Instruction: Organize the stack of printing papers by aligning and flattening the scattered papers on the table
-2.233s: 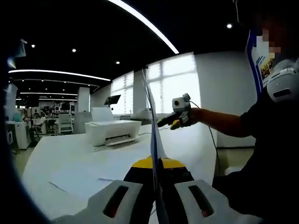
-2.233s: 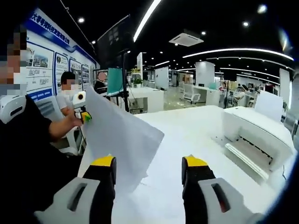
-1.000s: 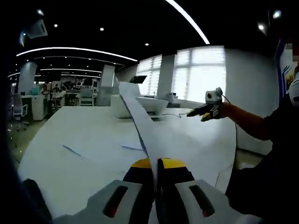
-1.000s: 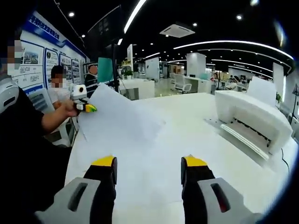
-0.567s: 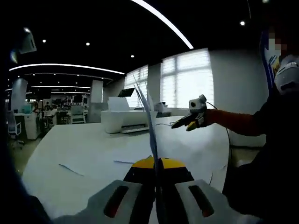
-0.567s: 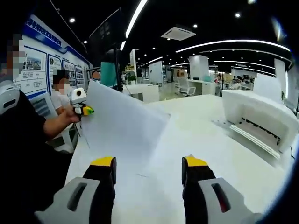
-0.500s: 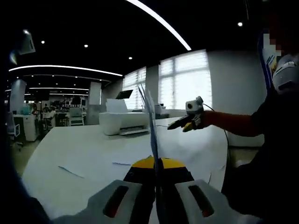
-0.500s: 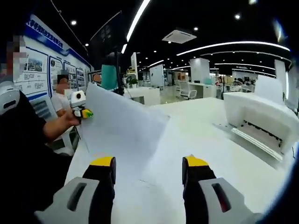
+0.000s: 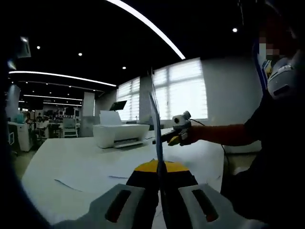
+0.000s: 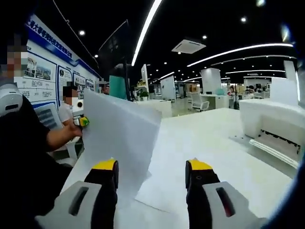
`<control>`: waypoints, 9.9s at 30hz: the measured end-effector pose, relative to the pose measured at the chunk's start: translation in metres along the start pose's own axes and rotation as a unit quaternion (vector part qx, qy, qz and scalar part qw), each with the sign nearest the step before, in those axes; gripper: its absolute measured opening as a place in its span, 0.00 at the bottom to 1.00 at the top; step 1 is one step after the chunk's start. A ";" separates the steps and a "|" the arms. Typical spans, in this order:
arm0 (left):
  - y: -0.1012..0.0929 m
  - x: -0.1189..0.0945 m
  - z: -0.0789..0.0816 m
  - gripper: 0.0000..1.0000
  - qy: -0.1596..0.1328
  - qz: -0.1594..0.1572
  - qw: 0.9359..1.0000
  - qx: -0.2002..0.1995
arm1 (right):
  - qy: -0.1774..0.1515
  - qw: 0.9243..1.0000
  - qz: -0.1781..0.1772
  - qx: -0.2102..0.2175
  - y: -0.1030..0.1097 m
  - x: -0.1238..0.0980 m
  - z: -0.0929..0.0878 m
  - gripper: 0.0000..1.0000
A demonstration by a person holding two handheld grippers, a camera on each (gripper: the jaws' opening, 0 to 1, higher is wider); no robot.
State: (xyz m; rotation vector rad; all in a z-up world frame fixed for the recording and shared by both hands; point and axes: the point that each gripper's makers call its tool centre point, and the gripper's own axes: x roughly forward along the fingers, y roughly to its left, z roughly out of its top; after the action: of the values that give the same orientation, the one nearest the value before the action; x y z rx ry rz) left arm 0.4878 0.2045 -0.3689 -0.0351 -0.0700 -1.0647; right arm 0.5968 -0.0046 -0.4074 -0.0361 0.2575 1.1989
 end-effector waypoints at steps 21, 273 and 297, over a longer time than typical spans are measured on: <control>0.012 0.003 -0.004 0.06 -0.013 0.019 0.999 -0.040 | -0.029 0.999 0.034 -0.017 0.014 -0.008 0.012 0.05; 0.060 -0.034 -0.073 0.08 0.169 0.189 0.954 -0.158 | 0.138 0.976 -0.169 -0.003 -0.233 0.075 -0.051 0.71; 0.052 -0.036 -0.075 0.08 0.170 0.185 0.954 -0.162 | 0.104 0.973 -0.207 0.025 -0.257 0.072 -0.053 0.59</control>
State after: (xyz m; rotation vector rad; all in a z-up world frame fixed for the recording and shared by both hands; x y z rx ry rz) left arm 0.5188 0.2559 -0.4458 -0.1549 0.4102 -0.6861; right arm 0.8488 -0.0413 -0.5021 -0.1637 0.4410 0.7723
